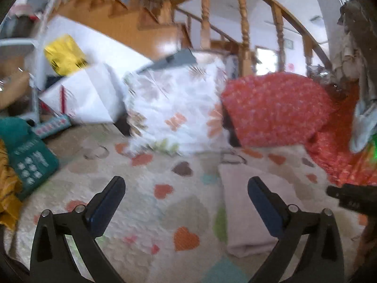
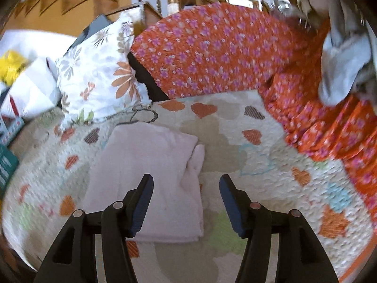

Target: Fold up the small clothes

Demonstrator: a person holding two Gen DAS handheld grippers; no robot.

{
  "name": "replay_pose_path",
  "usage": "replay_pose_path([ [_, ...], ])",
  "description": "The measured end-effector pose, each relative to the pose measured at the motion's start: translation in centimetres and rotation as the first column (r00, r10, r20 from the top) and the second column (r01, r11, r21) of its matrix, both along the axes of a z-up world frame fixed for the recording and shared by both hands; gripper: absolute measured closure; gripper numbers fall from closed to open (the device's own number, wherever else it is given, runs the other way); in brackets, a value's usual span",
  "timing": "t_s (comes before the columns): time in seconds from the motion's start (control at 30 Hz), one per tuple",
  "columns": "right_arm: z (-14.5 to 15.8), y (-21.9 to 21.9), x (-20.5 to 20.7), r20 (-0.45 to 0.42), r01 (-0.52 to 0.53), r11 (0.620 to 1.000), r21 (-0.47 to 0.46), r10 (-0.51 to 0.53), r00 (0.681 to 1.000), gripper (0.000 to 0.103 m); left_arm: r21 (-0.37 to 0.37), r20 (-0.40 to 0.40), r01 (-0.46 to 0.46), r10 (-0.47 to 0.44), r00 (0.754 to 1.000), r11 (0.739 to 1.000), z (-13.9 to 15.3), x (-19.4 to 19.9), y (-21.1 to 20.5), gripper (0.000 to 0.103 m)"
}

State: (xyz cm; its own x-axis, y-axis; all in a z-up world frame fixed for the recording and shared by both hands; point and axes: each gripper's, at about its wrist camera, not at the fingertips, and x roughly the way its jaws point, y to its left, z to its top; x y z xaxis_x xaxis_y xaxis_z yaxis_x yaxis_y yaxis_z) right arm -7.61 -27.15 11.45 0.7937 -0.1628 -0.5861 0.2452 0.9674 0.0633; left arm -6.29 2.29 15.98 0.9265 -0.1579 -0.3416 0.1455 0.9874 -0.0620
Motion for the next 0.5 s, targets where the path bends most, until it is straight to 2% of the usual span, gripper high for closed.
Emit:
replay_pose_path([
  [0.03, 0.0, 0.2, -0.2, -0.005, -0.001, 1.0, -0.009, 0.001, 1.0, 0.04, -0.024, -0.036, 0.016, -0.017, 0.999, 1.0, 0.1, 0.5, 0.3, 0.0],
  [0.17, 0.4, 0.5, -0.9, -0.04, -0.002, 1.0, -0.022, 0.001, 0.999, 0.039, -0.095, -0.099, 0.037, -0.046, 0.994, 0.995, 0.1, 1.3, 0.6, 0.0],
  [0.3, 1.6, 0.8, 0.1, -0.064, -0.038, 0.999, -0.022, 0.037, 0.997, 0.031, -0.074, -0.115, 0.027, -0.036, 0.993, 0.997, -0.3, 2.1, -0.3, 0.0],
  [0.37, 1.6, 1.0, 1.1, -0.074, -0.063, 0.998, -0.028, 0.061, 0.995, 0.03, -0.056, -0.124, 0.032, -0.039, 0.992, 0.998, -0.6, 2.4, -1.0, 0.0],
  [0.5, -0.1, 1.2, 3.6, -0.111, -0.107, 0.994, -0.018, 0.104, 0.988, 0.03, -0.015, -0.177, 0.052, -0.054, 0.983, 0.999, -2.1, 3.5, -2.9, 0.0],
])
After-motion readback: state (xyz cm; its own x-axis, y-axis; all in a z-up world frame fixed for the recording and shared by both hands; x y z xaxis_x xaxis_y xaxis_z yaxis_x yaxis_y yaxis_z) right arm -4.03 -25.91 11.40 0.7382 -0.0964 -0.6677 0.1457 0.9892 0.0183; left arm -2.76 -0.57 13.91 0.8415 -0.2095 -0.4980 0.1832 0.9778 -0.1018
